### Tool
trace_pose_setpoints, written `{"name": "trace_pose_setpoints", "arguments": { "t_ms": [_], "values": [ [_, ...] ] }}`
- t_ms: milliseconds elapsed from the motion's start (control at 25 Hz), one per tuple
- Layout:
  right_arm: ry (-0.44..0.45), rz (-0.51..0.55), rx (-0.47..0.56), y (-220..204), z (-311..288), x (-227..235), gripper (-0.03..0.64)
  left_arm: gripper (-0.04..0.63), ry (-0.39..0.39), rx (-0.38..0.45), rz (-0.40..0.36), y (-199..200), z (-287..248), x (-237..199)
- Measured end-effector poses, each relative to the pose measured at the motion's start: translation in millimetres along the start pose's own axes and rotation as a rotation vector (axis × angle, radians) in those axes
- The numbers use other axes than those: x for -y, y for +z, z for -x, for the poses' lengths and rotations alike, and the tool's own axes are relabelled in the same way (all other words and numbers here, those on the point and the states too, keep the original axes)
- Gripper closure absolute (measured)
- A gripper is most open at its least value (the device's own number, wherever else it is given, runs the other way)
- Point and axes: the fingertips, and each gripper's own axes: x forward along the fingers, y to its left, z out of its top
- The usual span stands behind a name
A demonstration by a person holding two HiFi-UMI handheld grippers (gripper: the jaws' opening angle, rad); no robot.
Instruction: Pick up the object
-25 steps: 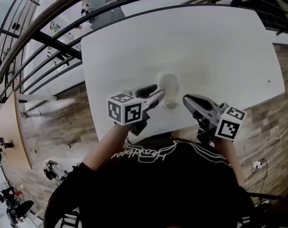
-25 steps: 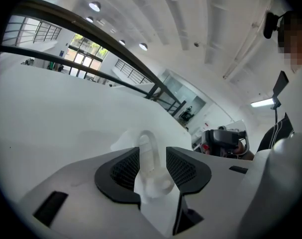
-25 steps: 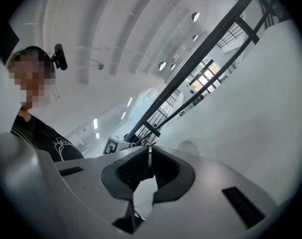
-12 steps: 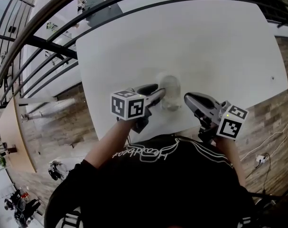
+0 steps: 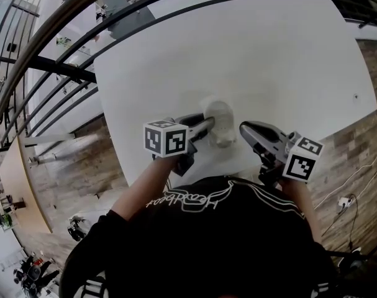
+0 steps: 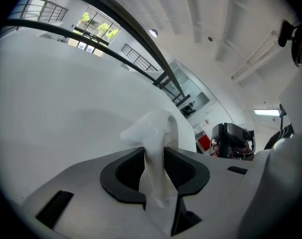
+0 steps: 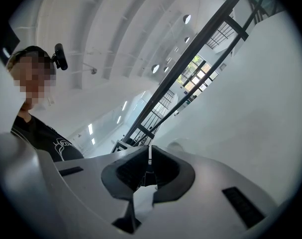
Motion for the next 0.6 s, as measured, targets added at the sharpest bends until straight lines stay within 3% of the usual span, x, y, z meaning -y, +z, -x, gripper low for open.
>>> {"name": "trace_pose_setpoints", "arguments": {
  "t_ms": [200,600],
  "values": [
    [-0.001,-0.004,0.007,0.8,0.7,1.5,0.592,0.474,-0.012,0.006,0.033,1.9,-0.5,0.0],
    [-0.005,-0.008,-0.015,-0.5,0.3,-0.9,0.592,0.479,0.026,0.028,0.027,8.3,2.7,-1.5]
  ]
}}
